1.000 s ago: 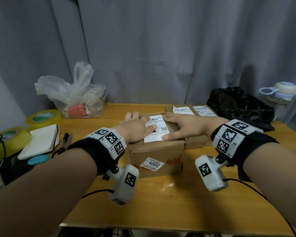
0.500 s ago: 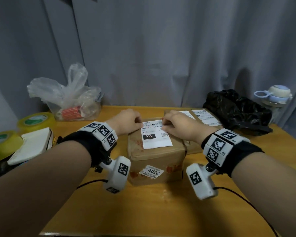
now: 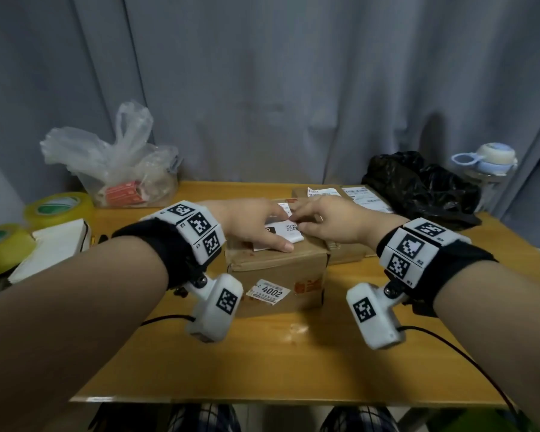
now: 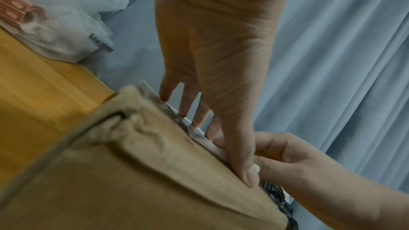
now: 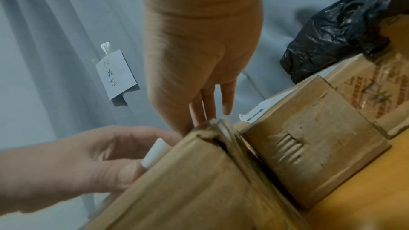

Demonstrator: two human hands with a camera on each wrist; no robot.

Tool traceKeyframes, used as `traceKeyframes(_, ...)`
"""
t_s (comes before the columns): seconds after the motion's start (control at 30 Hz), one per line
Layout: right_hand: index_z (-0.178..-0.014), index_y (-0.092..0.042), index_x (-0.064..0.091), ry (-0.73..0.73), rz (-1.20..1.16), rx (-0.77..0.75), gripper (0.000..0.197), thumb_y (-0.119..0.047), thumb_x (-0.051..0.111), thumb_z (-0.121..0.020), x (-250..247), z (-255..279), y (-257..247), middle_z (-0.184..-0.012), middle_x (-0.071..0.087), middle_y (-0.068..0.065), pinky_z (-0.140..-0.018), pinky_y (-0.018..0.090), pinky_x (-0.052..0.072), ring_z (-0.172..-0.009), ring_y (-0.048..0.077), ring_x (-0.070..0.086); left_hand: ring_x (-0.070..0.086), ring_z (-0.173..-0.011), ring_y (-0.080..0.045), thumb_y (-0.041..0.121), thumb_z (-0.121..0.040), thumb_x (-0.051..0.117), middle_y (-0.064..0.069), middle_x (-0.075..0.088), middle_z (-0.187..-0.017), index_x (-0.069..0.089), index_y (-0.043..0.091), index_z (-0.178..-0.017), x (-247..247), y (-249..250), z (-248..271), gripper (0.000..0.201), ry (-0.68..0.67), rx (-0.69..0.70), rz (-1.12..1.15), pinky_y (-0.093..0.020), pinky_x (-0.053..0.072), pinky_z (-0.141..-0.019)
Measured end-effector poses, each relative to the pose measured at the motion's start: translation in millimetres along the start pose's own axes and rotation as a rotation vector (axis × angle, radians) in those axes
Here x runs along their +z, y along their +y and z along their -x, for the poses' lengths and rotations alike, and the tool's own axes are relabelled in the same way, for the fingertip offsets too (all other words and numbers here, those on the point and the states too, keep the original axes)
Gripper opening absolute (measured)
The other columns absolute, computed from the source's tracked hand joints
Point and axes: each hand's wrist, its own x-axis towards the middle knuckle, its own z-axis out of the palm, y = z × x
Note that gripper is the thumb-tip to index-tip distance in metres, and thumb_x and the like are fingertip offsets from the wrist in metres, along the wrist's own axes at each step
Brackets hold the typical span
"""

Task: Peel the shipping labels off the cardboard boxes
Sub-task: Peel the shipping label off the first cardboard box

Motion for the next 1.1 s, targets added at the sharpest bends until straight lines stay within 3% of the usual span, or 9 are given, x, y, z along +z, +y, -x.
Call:
traceKeyframes(0.1, -0.13, -0.022, 0.056, -0.066, -0.025, 0.049, 0.038, -0.026, 0.054, -0.093, -3.9, 8.4, -2.5, -0.141, 0.05, -0.005, -0.11, 0.028, 0.031, -0.13, 0.015, 0.044, 0.053, -0.11, -0.012, 0.05, -0.08, 0.066, 0.007, 0.057, -0.119, 0.059, 0.021, -0.116, 5.3, 2.7, 6.3, 0.047, 0.132, 0.073, 0.049, -0.025, 0.042, -0.092)
traceKeyframes(0.17, -0.134, -0.026, 0.052, -0.102, 0.005, 0.072, 0.041, -0.03, 0.052, -0.093, -4.3, 8.6, -3.3, -0.139, 0.052, -0.005, -0.11, 0.032, 0.034, -0.127, 0.017, 0.046, 0.053, -0.095, -0.01, 0.038, -0.083, 0.067, 0.011, 0.055, -0.097, 0.063, 0.018, -0.096, 8.2, 7.1, 9.2, 0.025, 0.197, 0.152, 0.071, -0.022, 0.042, -0.081)
traceKeyframes(0.23, -0.136, -0.027, 0.049, -0.12, 0.036, 0.096, 0.042, -0.031, 0.051, -0.094, -3.6, 5.6, -4.9, -0.137, 0.053, -0.005, -0.109, 0.031, 0.035, -0.126, 0.017, 0.048, 0.05, -0.088, -0.009, 0.029, -0.085, 0.066, 0.015, 0.049, -0.085, 0.062, 0.016, -0.088, 9.3, 11.0, 8.7, 0.014, 0.206, 0.178, 0.049, -0.021, 0.04, -0.076)
traceKeyframes(0.4, -0.139, -0.022, 0.044, -0.125, 0.061, 0.132, 0.042, -0.026, 0.045, -0.098, -2.0, -2.2, -14.4, -0.137, 0.05, 0.001, -0.092, 0.019, 0.03, -0.124, 0.019, 0.047, 0.05, -0.072, -0.009, 0.022, -0.084, 0.065, 0.01, 0.053, -0.079, 0.057, 0.018, -0.077, 5.8, 7.1, -0.3, 0.012, 0.225, 0.077, 0.089, -0.017, 0.039, -0.06)
traceKeyframes(0.47, -0.14, -0.022, 0.042, -0.124, 0.044, 0.155, 0.042, -0.026, 0.044, -0.098, -0.8, -5.3, -15.9, -0.141, 0.047, 0.002, -0.097, 0.022, 0.031, -0.127, 0.021, 0.045, 0.048, -0.065, -0.006, 0.023, -0.084, 0.065, 0.009, 0.055, -0.074, 0.06, 0.016, -0.079, 6.2, 6.0, -2.7, 0.01, 0.236, 0.025, 0.142, -0.01, 0.037, -0.051)
traceKeyframes(0.6, -0.138, -0.026, 0.045, -0.116, 0.003, 0.155, 0.042, -0.026, 0.046, -0.097, -1.0, -8.0, -12.7, -0.139, 0.05, 0.003, -0.094, 0.023, 0.032, -0.122, 0.02, 0.048, 0.05, -0.068, -0.009, 0.039, -0.083, 0.066, 0.004, 0.059, -0.079, 0.065, 0.015, -0.087, 7.9, 12.7, -7.8, 0.025, 0.221, -0.031, 0.166, -0.02, 0.038, -0.057)
traceKeyframes(0.73, -0.137, -0.025, 0.047, -0.084, -0.065, 0.153, 0.042, -0.029, 0.049, -0.096, -3.6, -4.0, -10.1, -0.13, 0.057, 0.001, -0.083, 0.018, 0.029, -0.098, 0.008, 0.045, 0.046, -0.061, -0.007, 0.033, -0.085, 0.065, 0.006, 0.054, -0.069, 0.066, 0.01, -0.087, 3.1, 15.9, -10.8, 0.023, 0.221, -0.049, 0.161, -0.021, 0.034, -0.054)
traceKeyframes(0.9, -0.135, -0.025, 0.05, -0.053, -0.133, 0.166, 0.042, -0.035, 0.052, -0.094, 0.6, -5.2, -6.2, -0.136, 0.053, -0.001, -0.095, 0.02, 0.029, -0.124, 0.015, 0.047, 0.046, -0.062, -0.01, 0.029, -0.084, 0.066, 0.005, 0.055, -0.07, 0.061, 0.012, -0.08, 0.8, 10.1, -5.7, 0.019, 0.223, -0.06, 0.191, -0.024, 0.036, -0.058)
traceKeyframes(1.1, -0.136, -0.023, 0.048, -0.042, -0.145, 0.148, 0.044, -0.034, 0.053, -0.093, 2.2, -4.4, -6.3, -0.146, 0.044, -0.003, -0.108, 0.027, 0.027, -0.134, 0.017, 0.04, 0.049, -0.065, -0.009, 0.022, -0.085, 0.066, 0.004, 0.055, -0.071, 0.055, 0.013, -0.076, 2.3, 1.2, 0.8, 0.016, 0.223, -0.086, 0.363, -0.021, 0.04, -0.059)
